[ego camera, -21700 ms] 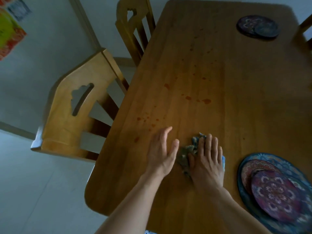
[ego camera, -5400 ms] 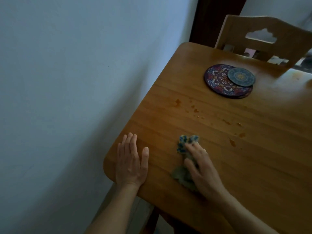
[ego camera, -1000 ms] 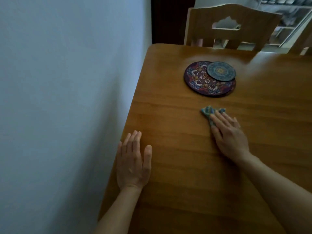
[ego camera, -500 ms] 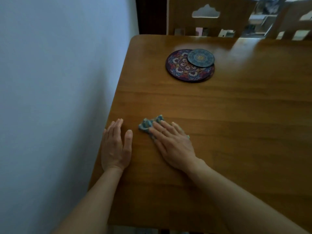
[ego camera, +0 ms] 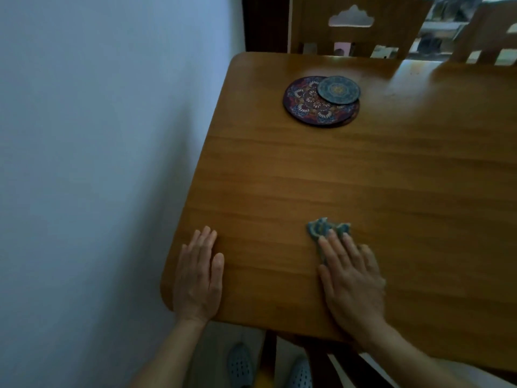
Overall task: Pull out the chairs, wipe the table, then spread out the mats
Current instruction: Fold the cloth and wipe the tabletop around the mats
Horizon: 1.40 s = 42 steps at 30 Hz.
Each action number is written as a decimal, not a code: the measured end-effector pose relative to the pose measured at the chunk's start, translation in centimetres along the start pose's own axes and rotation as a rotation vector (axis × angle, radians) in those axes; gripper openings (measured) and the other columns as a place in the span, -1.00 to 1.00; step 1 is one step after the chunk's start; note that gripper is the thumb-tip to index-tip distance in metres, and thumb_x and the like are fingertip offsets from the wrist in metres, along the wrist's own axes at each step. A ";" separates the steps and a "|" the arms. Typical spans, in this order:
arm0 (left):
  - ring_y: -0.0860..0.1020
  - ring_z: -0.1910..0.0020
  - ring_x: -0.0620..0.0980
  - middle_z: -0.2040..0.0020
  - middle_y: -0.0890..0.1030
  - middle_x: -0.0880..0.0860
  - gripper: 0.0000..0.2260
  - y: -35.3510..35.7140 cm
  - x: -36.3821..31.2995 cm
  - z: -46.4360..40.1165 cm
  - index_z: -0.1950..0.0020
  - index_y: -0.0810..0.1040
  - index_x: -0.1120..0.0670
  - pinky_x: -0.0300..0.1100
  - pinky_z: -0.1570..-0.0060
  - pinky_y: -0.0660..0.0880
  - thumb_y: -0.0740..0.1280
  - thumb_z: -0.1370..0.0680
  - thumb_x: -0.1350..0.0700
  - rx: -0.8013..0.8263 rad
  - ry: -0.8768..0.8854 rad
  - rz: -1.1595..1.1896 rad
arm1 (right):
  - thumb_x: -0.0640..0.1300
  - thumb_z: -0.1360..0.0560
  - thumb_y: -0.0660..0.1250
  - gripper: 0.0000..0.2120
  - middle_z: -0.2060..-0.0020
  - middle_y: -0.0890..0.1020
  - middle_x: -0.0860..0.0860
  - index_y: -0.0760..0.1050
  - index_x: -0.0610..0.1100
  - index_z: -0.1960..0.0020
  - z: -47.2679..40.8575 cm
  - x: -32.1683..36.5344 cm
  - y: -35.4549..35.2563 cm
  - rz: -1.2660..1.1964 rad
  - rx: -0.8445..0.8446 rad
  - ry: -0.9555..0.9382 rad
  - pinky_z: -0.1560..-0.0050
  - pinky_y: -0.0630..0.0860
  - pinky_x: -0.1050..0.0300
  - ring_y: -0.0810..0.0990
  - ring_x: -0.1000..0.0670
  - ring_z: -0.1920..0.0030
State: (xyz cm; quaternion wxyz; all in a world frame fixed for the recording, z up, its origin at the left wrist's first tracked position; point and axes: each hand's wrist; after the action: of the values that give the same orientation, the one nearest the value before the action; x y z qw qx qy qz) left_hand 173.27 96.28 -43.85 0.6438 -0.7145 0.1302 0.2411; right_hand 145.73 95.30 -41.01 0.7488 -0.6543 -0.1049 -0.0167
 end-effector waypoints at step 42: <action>0.23 -0.48 0.09 -0.47 0.34 0.06 -0.57 0.0 -2.4 -0.9 -0.40 0.41 -0.08 0.14 -0.47 0.04 0.15 -0.57 -0.19 0.052 -0.030 -0.322 | 0.16 -0.65 -0.11 -0.51 -0.58 0.03 0.16 0.01 0.18 -0.57 -1.4 4.3 0.7 -0.041 0.097 -0.204 -0.53 -0.27 -0.08 -0.12 0.02 -0.58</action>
State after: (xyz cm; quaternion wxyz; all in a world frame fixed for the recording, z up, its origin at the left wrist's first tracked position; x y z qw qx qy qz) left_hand 171.41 95.07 -42.62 0.6944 -0.7055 0.0105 0.1417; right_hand 150.26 94.46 -41.09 0.7644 -0.6134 -0.1945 0.0400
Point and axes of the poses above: each hand's wrist, its own z-axis away from the middle knuckle, its own y-axis out of the palm, x = y × z
